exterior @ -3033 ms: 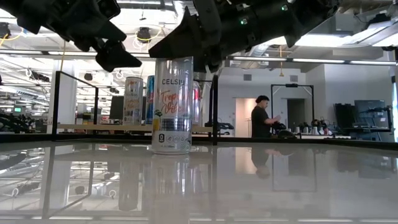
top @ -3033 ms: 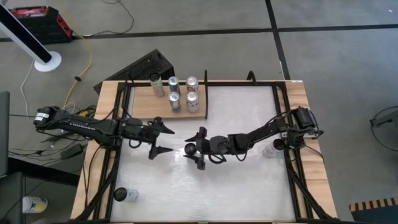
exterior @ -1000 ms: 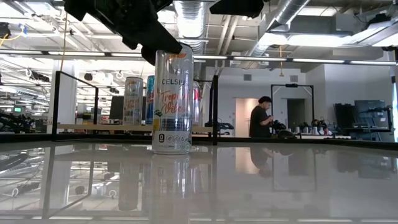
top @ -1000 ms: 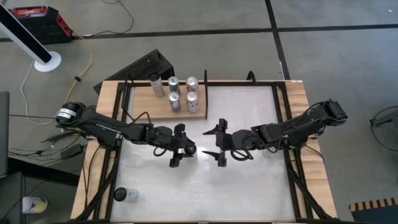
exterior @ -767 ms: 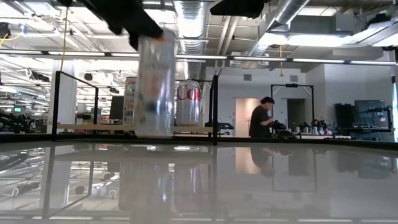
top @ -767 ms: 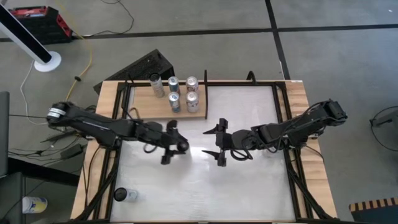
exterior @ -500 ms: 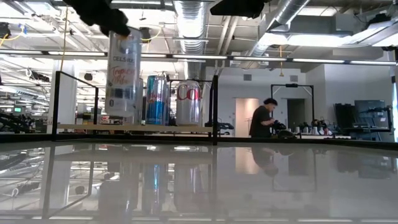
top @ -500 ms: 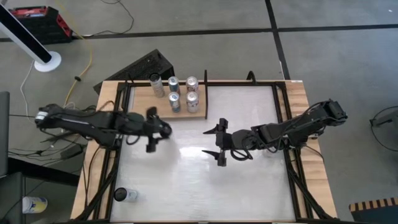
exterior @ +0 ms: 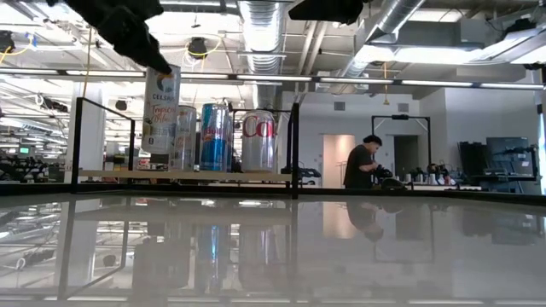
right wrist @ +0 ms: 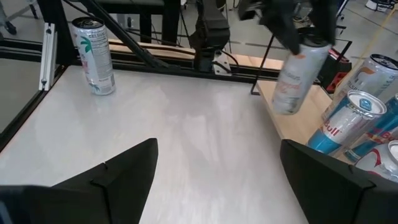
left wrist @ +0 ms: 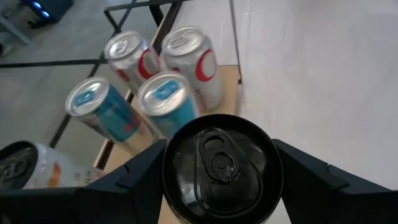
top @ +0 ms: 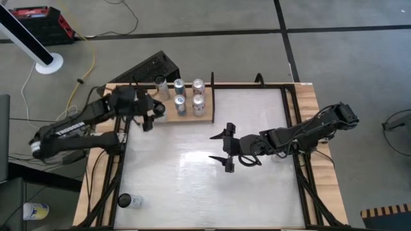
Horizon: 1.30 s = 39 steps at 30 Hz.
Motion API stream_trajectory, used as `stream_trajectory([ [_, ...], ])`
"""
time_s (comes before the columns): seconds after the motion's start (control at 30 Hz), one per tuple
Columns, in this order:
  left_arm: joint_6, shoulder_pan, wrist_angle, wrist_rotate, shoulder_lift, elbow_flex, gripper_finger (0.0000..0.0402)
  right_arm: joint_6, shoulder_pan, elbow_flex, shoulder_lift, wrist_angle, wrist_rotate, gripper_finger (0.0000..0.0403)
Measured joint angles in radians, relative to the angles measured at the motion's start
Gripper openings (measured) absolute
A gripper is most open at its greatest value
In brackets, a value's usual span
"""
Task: Place canned beverage on shelf
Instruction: Put the orange soda can on the shelf
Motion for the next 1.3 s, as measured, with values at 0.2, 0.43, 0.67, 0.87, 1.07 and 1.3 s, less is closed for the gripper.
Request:
stream_trajectory([
  [0.2,0.103,0.278,0.006,0.281,0.053,0.0,0.0232,0.002,0.007,0.0,0.0,-0.018,0.0,0.0361],
  [0.43,0.139,0.413,0.054,0.474,0.15,0.0,0.0232,0.002,0.005,0.0,0.0,-0.02,0.0,0.0361],
  [0.67,0.176,0.475,0.07,0.505,0.191,0.0,0.0232,0.001,-0.004,0.0,0.0,-0.019,0.0,0.0361],
  [0.87,0.166,0.521,0.087,0.571,0.221,0.001,0.0232,-0.001,-0.003,0.0,0.0,-0.02,0.0,0.0361],
  [1.07,0.164,0.545,0.09,0.579,0.246,0.002,0.0232,-0.001,-0.001,0.0,0.0,-0.02,0.0,0.0361],
  [1.3,0.145,0.545,0.112,0.569,0.247,0.002,0.0252,0.0,-0.001,0.0,0.0,-0.02,0.0,0.0361],
])
